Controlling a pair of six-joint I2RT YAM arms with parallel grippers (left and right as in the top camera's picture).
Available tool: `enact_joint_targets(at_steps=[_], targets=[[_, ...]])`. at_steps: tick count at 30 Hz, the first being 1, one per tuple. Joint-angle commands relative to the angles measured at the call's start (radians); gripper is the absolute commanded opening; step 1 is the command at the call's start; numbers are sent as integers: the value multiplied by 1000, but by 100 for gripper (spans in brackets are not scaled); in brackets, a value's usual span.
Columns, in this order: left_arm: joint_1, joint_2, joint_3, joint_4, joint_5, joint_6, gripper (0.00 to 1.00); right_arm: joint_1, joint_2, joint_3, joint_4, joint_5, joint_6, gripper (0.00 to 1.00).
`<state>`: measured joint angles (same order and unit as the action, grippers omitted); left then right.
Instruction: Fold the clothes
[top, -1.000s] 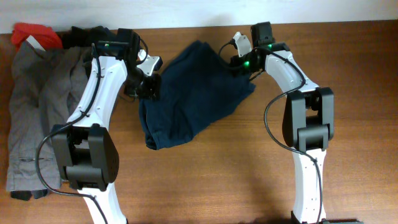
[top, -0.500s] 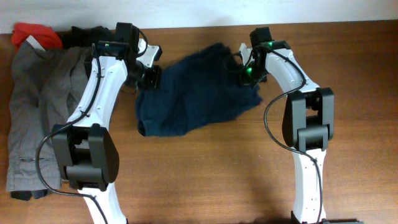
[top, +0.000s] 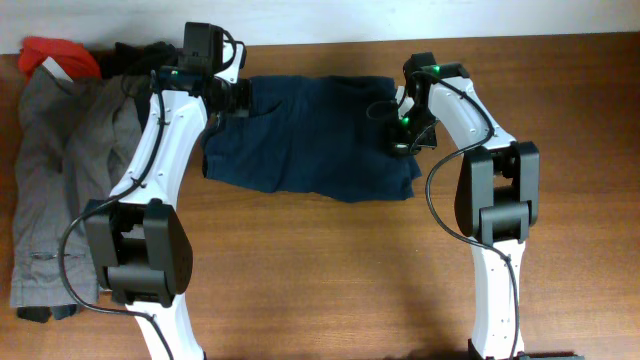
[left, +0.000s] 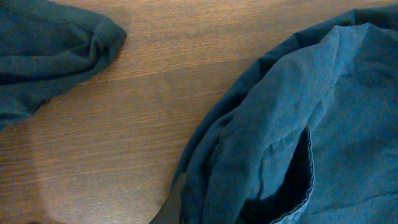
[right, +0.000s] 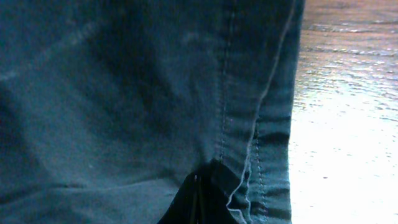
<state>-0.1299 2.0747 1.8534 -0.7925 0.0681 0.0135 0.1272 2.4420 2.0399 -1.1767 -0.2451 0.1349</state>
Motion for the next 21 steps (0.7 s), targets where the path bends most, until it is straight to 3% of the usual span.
enact_joint_targets(at_steps=[1, 7, 16, 21], targets=[[-2, -22, 12, -1, -34, -21, 0, 3, -26, -5, 0, -24, -20, 4], [-2, -21, 12, -9, -31, -21, 0, 3, -52, 82, 36, -47, -57, 4], [-2, -21, 12, -12, -31, -21, 0, 3, -28, 84, 261, -43, -68, 4], [-2, -21, 12, -14, -31, -21, 0, 3, 16, 84, 281, 0, -76, 4]])
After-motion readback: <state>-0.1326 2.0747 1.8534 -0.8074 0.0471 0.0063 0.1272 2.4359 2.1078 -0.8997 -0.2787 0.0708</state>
